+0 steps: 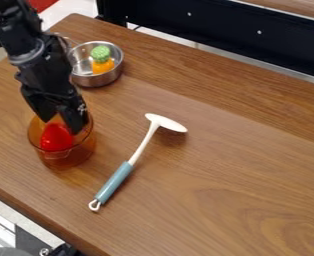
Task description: Put the red strawberry into the brown pot
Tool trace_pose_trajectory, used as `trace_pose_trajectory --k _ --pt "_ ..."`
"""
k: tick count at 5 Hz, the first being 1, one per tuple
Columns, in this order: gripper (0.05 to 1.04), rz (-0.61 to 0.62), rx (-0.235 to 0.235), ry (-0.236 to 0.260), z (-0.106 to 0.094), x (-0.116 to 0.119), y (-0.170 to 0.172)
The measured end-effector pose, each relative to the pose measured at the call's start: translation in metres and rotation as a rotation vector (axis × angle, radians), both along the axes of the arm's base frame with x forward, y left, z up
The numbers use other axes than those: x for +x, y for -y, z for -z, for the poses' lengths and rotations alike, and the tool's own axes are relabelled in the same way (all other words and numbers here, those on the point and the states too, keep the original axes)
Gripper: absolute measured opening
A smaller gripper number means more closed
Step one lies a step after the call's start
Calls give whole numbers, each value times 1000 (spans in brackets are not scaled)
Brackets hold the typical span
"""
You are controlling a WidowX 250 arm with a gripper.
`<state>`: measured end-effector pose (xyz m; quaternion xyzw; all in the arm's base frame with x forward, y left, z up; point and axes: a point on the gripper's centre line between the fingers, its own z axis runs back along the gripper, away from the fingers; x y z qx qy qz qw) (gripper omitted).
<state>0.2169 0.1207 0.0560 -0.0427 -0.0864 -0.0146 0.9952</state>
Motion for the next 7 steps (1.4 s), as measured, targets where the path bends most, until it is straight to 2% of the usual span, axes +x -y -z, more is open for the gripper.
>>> trace_pose_trajectory --k 2,3,4,5,6,7 --pt "999 12 -42 5 -17 1 -2" --pt "999 30 -30 14 -14 16 14" --pt "999 40 -52 19 -16 30 39" --pt "999 -13 -52 23 -12 54 49" --pt "999 -36 -73 72 -19 76 62" --pt "999 -70 -100 92 -27 106 76"
